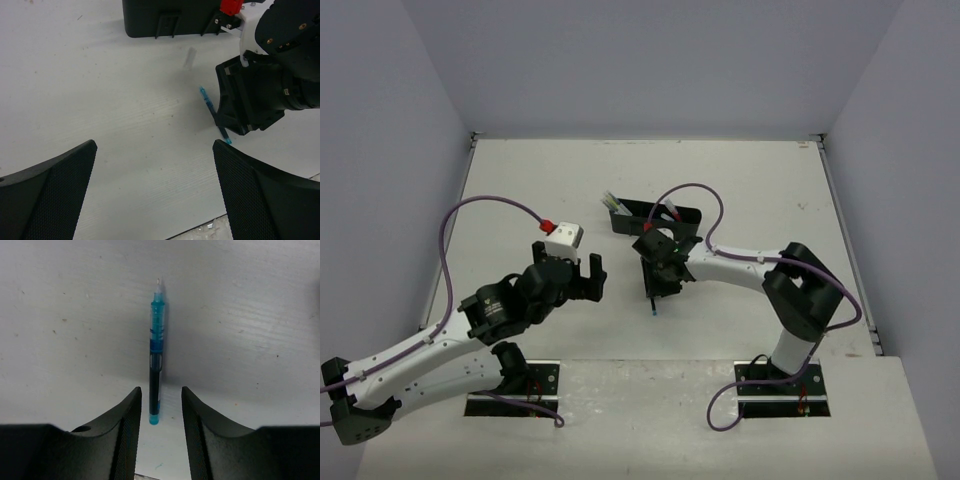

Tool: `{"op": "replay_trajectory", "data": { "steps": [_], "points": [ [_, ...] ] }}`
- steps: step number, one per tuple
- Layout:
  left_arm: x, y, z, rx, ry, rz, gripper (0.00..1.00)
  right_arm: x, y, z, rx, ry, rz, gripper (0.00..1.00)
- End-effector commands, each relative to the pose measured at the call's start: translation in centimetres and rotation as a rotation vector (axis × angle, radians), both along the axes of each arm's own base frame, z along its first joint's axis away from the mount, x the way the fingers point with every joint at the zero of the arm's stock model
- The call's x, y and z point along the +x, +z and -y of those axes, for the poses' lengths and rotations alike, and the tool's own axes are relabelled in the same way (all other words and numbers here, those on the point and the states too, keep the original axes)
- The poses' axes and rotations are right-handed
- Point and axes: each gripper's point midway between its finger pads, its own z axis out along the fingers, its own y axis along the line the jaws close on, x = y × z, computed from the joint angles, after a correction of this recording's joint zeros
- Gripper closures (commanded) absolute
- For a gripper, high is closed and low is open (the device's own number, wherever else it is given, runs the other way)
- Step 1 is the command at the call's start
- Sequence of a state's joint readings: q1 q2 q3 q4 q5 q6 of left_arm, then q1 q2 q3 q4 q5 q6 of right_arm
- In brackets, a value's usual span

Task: Sort the stationery into containers
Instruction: Pick up the pen from the center of the board, then close the pen cap on the pen.

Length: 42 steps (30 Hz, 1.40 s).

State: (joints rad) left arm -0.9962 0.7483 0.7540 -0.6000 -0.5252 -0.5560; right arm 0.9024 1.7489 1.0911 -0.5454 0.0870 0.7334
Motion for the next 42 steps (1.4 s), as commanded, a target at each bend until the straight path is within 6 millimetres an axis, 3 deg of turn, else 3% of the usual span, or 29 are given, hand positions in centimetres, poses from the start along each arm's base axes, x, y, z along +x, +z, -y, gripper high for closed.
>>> {"op": "replay_trajectory", "data": {
  "steps": [1, 8, 12, 15, 17, 22, 25, 27, 28, 29, 30, 32, 39, 42],
  "points": [
    [0.1, 0.7, 0.5, -0.031, -0.023, 0.026, 0.0, 0.6, 0.3, -1.2, -0.001, -0.009, -0.012, 0.64],
    [-0.1, 1.1, 0.3, -0.044, -0.027, 0.035, 0.0, 0.4, -2.1, -0.1, -0.087, -0.03, -0.037, 0.73],
    [-0.1, 1.1, 0.2, -0.04, -0.024, 0.036, 0.0, 0.1, -2.8, 0.5, -0.111, -0.032, -0.042, 0.89],
    [0.1, 0.8, 0.2, -0.036, -0.009, 0.025, 0.0, -0.5, -1.9, 0.7, -0.085, -0.017, -0.023, 1.0],
    [0.1, 0.4, 0.7, -0.031, -0.017, 0.013, 0.0, -0.9, -0.1, 1.1, -0.035, -0.009, 0.005, 1.0],
    [1.5, -2.1, 3.4, 0.04, -0.041, -0.051, 0.0, -1.7, 7.8, 3.9, 0.107, -0.005, 0.193, 1.0],
    [3.6, -4.1, 5.1, 0.106, -0.062, -0.103, 0.01, -1.1, 10.3, 7.0, 0.094, -0.055, 0.301, 1.0],
    [4.7, -5.5, 6.0, 0.145, -0.067, -0.143, 0.03, -0.9, 11.0, 8.7, 0.085, -0.091, 0.345, 1.0],
    [6.3, -4.8, 8.0, 0.151, -0.108, -0.117, 0.03, -0.2, 11.2, 10.7, 0.08, -0.144, 0.36, 1.0],
    [7.0, -6.4, 8.8, 0.19, -0.133, -0.138, 0.04, -0.2, 11.3, 11.3, 0.089, -0.157, 0.363, 1.0],
    [7.3, -6.4, 8.6, 0.191, -0.126, -0.139, 0.05, -0.6, 11.3, 11.4, 0.102, -0.144, 0.361, 1.0],
    [9.4, -6.8, 10.9, 0.192, -0.243, -0.166, 0.21, -0.5, 11.5, 13.0, 0.122, -0.175, 0.376, 1.0],
    [11.9, -9.3, 13.0, 0.25, -0.365, -0.196, 0.35, -1.3, 11.6, 13.9, 0.138, -0.152, 0.41, 1.0],
    [12.5, -9.9, 13.9, 0.26, -0.399, -0.197, 0.47, -1.1, 11.9, 14.0, 0.141, -0.158, 0.423, 1.0]
  ]
}}
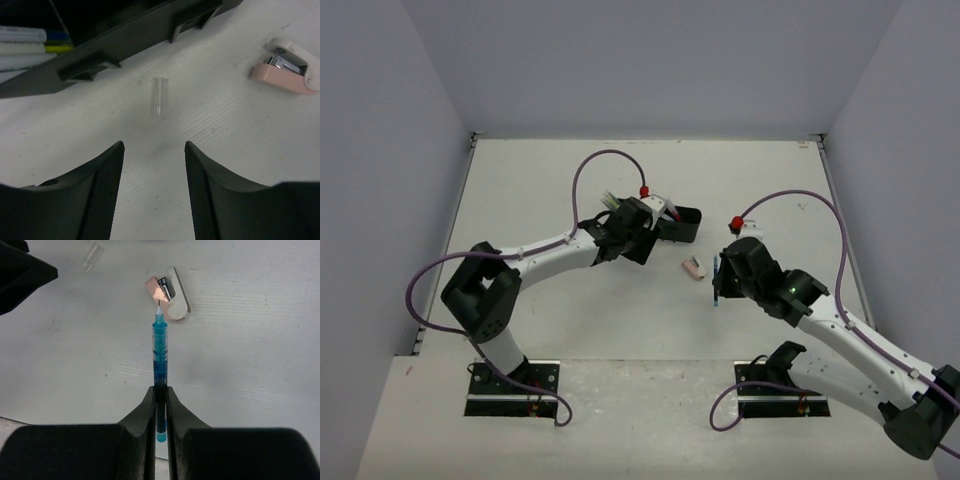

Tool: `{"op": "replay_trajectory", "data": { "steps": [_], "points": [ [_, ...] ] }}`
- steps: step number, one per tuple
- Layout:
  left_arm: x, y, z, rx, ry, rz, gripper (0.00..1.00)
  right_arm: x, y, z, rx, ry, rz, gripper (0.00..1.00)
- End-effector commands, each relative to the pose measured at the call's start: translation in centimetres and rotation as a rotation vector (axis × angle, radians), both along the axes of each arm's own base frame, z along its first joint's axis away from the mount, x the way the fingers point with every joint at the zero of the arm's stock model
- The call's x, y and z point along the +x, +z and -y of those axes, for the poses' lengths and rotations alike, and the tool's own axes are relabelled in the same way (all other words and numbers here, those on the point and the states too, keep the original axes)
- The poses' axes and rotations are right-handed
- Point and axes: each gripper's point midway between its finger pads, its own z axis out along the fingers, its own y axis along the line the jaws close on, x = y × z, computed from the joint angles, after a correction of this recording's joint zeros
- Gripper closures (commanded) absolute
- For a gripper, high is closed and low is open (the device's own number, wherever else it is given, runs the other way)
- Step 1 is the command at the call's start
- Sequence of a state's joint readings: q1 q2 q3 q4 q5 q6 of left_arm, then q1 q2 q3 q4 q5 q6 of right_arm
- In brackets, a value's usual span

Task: Sort the stationery into containers
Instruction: Close the pen cap on the pen.

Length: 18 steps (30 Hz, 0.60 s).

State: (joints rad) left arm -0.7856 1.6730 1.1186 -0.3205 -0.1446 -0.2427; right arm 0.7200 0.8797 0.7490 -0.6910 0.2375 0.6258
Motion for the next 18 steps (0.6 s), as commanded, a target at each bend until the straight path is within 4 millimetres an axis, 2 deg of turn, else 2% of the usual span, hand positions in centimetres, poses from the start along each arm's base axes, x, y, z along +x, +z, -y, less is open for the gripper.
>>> {"op": "replay_trajectory", "data": {
  "steps": [1, 5, 18],
  "points": [
    [1.6, 0.6, 2.9, -0.02, -0.132, 0.036, 0.5, 0.4, 1.1, 0.3, 0.002, 0.002, 0.046, 1.0],
    [2.5, -1.3, 3.5, 0.036, -0.138, 0.0, 0.56, 0.5, 1.5, 0.2, 0.009, 0.003, 0.058, 1.0],
    [4.2, -4.0, 3.4, 0.084, -0.085, 0.01, 0.56, 0.4, 0.6, -0.3, 0.014, 0.029, 0.04, 1.0]
  ]
}}
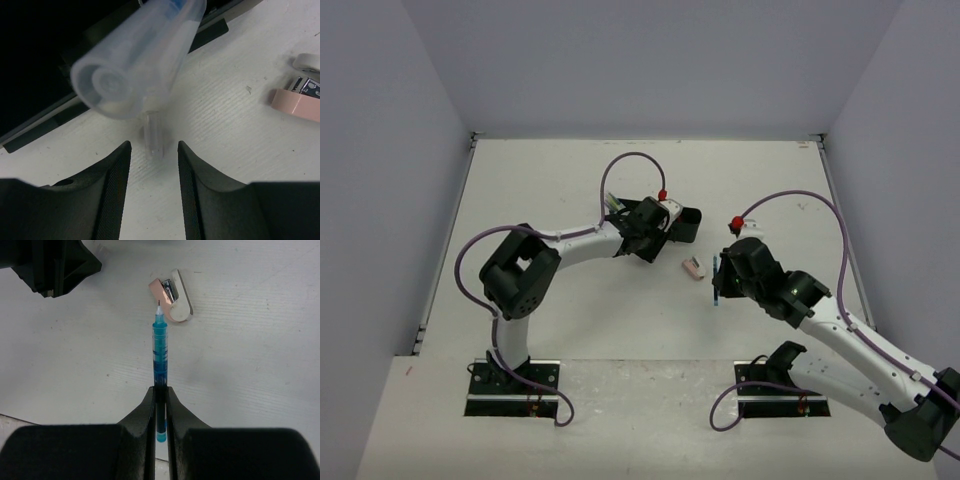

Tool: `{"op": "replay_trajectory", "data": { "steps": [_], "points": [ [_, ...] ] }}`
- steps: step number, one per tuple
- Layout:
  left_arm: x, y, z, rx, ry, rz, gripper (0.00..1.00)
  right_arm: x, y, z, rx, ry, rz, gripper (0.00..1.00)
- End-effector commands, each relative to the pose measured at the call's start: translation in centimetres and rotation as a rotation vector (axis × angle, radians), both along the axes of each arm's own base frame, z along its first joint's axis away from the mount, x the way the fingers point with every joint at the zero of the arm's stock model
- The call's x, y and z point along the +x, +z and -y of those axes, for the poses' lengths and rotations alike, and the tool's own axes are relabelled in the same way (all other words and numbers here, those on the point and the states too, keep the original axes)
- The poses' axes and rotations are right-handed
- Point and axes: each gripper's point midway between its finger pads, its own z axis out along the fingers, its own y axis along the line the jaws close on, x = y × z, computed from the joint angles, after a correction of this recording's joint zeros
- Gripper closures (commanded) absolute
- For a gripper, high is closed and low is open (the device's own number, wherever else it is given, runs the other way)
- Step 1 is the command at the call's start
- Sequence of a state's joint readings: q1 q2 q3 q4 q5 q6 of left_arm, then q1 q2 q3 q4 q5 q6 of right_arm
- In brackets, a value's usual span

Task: Sort the stationery into containers
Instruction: Close the pen cap on the pen.

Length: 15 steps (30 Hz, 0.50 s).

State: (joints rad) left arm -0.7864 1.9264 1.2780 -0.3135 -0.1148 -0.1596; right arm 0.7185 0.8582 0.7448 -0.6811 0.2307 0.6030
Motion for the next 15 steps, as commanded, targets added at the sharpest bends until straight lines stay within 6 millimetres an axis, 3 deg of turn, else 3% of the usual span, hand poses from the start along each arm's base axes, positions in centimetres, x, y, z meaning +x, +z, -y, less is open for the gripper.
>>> {"op": "replay_trajectory", "data": {
  "steps": [1, 15],
  "points": [
    [1.8, 0.7, 0.6, -0.005, -0.003, 0.061, 0.56, 0.4, 0.2, -0.3, 0.008, 0.01, 0.018, 1.0],
    [2.1, -1.3, 0.6, -0.013, 0.006, 0.04, 0.62, 0.2, 0.0, -0.8, 0.02, 0.037, 0.009, 1.0]
  ]
}}
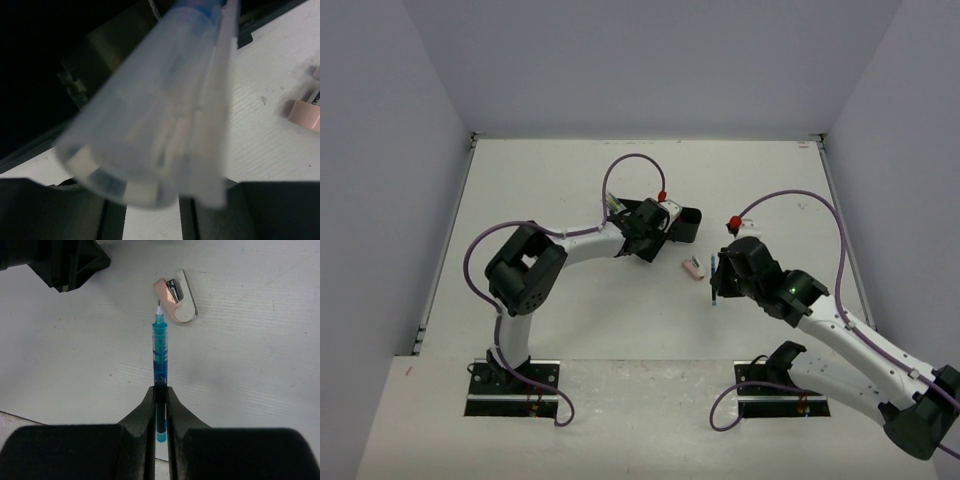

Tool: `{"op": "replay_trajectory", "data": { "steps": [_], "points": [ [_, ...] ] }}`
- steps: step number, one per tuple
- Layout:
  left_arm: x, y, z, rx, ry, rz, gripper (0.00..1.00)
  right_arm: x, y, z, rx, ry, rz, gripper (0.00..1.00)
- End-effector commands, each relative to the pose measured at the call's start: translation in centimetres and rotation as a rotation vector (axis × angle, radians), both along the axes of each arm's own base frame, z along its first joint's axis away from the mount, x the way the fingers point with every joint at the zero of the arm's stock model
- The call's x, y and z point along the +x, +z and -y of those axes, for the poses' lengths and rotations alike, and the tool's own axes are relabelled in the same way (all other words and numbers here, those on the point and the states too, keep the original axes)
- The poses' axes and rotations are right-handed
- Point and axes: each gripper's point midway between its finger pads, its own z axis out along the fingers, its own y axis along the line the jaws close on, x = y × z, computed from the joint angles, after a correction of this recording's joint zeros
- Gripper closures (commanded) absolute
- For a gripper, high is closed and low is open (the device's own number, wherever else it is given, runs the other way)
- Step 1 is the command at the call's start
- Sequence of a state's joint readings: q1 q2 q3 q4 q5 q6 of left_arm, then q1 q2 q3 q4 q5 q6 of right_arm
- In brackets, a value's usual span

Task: Sort the stationery into containers
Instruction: Close the pen cap on the pen.

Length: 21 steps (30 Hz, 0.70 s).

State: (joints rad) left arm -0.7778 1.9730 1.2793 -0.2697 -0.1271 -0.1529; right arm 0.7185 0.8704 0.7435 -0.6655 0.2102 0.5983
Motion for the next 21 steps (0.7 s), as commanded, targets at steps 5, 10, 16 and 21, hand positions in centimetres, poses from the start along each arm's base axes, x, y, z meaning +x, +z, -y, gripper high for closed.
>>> {"op": "replay_trajectory", "data": {
  "steps": [5, 10, 16, 21],
  "points": [
    [0.4, -0.8, 0.4, -0.02, -0.001, -0.004, 0.79, 0.0, 0.5, -0.3, 0.028, 0.023, 0.026, 1.0],
    [-1.0, -1.6, -0.2, -0.027, 0.015, -0.058, 0.94, -0.2, 1.1, -0.1, 0.039, 0.029, 0.045, 1.0],
    [-2.2, 1.3, -0.2, -0.125, 0.08, -0.066, 1.0, -0.4, 1.1, -0.5, 0.053, 0.063, 0.052, 1.0],
    [-2.4, 8.0, -0.2, -0.278, 0.154, 0.009, 1.0, -0.8, 1.5, -3.2, 0.151, 0.195, 0.08, 1.0]
  ]
}}
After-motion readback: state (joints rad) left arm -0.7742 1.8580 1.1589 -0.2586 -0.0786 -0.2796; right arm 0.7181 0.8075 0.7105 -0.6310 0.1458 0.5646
